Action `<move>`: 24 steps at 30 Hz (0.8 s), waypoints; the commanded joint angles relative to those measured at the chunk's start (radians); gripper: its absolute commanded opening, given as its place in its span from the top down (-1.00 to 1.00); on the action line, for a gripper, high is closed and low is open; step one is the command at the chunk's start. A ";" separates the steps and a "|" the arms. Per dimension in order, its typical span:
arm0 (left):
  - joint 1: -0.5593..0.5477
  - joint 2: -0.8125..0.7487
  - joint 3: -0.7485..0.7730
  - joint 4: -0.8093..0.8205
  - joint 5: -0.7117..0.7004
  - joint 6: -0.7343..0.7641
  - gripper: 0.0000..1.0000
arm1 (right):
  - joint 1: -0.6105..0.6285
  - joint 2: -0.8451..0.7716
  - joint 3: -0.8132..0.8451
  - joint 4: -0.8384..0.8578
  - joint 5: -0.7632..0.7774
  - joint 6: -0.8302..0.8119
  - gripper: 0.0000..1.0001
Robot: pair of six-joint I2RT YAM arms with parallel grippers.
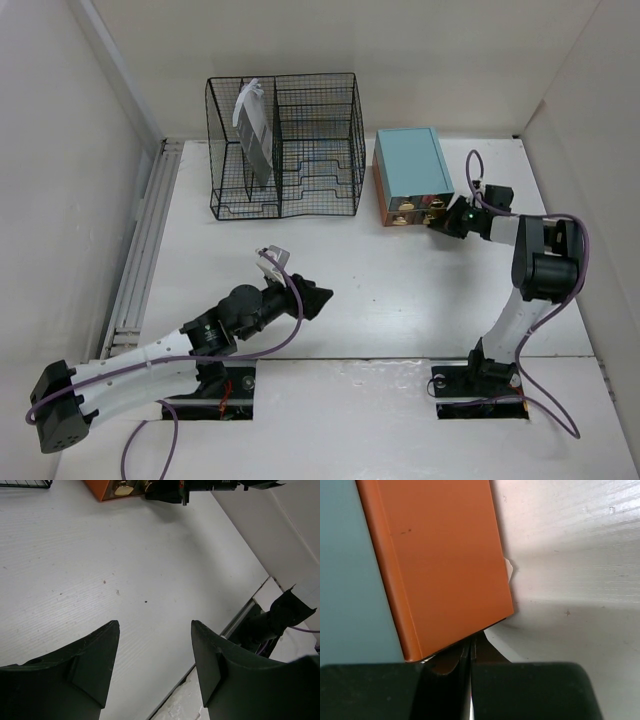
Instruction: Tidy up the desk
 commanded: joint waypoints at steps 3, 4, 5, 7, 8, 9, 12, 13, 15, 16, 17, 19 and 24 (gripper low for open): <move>-0.006 0.015 0.012 0.054 -0.009 0.004 -0.11 | 0.013 -0.099 -0.020 0.145 -0.053 0.039 1.00; -0.006 0.015 0.012 0.040 0.000 0.004 -0.11 | 0.001 -0.116 -0.030 0.112 -0.068 0.039 1.00; -0.006 0.025 0.022 0.054 0.018 0.004 -0.11 | 0.000 -0.206 -0.030 -0.071 -0.081 -0.123 1.00; -0.006 0.034 0.022 0.063 0.019 0.004 -0.11 | 0.000 -0.234 -0.030 -0.135 -0.058 -0.227 1.00; -0.006 0.034 0.022 0.078 0.028 0.013 -0.11 | 0.000 -0.296 -0.030 -0.190 -0.021 -0.264 1.00; -0.006 0.049 0.022 0.089 0.028 0.013 -0.11 | 0.010 -0.334 -0.030 -0.227 0.025 -0.292 1.00; -0.006 0.092 0.022 0.121 0.048 0.023 -0.11 | 0.020 -0.441 -0.025 -0.289 0.057 -0.381 1.00; -0.006 0.104 0.035 0.131 0.057 0.035 -0.11 | 0.029 -0.455 -0.002 -0.371 0.067 -0.416 1.00; -0.006 0.123 0.050 0.131 0.066 0.047 -0.21 | 0.054 -0.490 0.076 -0.438 0.067 -0.511 0.88; -0.006 0.136 0.064 0.131 0.066 0.058 -0.30 | 0.081 -0.506 0.107 -0.502 0.094 -0.548 0.70; -0.006 0.137 0.073 0.131 0.066 0.058 -0.39 | 0.095 -0.528 0.128 -0.511 0.109 -0.597 0.59; -0.006 0.146 0.088 0.131 0.066 0.070 -0.71 | 0.141 -0.611 0.185 -0.533 0.225 -0.646 -0.06; -0.006 0.178 0.179 0.096 0.042 0.101 -1.00 | 0.330 -0.774 0.217 -0.452 0.606 -0.614 -1.00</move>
